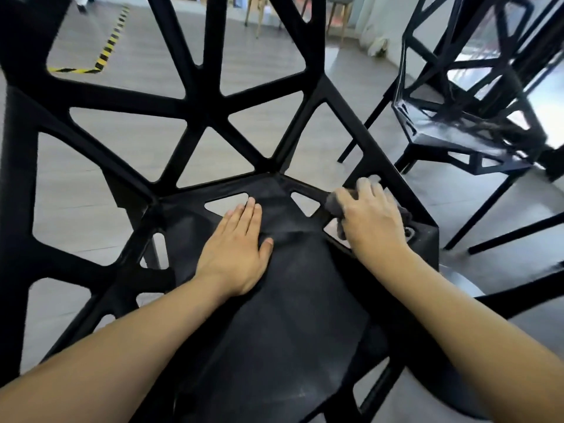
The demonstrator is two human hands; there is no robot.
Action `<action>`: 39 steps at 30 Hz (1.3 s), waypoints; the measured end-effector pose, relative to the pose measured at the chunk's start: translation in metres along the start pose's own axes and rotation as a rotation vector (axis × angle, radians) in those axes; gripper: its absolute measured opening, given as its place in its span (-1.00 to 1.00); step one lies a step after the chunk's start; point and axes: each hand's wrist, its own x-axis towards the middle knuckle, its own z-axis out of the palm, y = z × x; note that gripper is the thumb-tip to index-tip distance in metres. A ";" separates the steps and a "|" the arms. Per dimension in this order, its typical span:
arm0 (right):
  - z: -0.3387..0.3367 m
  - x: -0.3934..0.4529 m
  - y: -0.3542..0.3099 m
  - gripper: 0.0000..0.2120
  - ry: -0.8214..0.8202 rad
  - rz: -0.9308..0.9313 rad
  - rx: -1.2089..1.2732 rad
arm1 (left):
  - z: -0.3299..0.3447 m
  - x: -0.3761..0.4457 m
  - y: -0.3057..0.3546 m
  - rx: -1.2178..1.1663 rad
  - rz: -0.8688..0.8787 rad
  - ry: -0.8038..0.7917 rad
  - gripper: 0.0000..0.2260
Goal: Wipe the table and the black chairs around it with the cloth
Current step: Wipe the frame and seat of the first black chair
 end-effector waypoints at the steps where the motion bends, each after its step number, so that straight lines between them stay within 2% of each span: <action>1: -0.004 -0.013 0.014 -0.63 -0.011 0.067 -0.004 | 0.000 0.000 0.000 0.001 0.000 0.003 -0.38; 4: -0.003 -0.030 0.031 -0.71 0.014 0.164 -0.015 | -0.003 -0.002 0.003 -0.006 -0.003 -0.006 -0.38; 10: 0.013 0.008 -0.016 -0.77 0.156 0.051 0.030 | -0.004 0.001 0.006 0.018 -0.002 -0.029 -0.39; 16: 0.018 0.022 -0.049 -0.61 0.016 -0.088 0.212 | -0.005 0.001 0.006 0.024 -0.007 -0.028 -0.38; 23: -0.016 -0.063 0.012 -0.63 -0.001 0.219 0.339 | -0.003 0.003 0.005 0.019 -0.036 -0.019 -0.37; 26: -0.026 -0.084 0.018 -0.64 -0.007 0.147 0.354 | -0.007 0.004 0.012 0.013 -0.102 -0.023 -0.36; 29: -0.037 -0.071 0.042 -0.62 0.158 0.200 0.450 | -0.012 0.012 0.036 0.037 -0.162 0.007 -0.38; 31: -0.035 -0.056 0.068 -0.60 0.244 0.274 0.456 | -0.008 0.015 0.056 0.032 -0.070 0.044 -0.42; 34: -0.019 -0.047 0.083 -0.59 0.147 0.265 0.435 | 0.008 0.013 0.072 -0.015 0.097 0.015 -0.46; 39: -0.022 -0.084 0.074 -0.61 0.040 0.334 0.511 | 0.018 0.013 0.069 -0.019 0.075 0.003 -0.47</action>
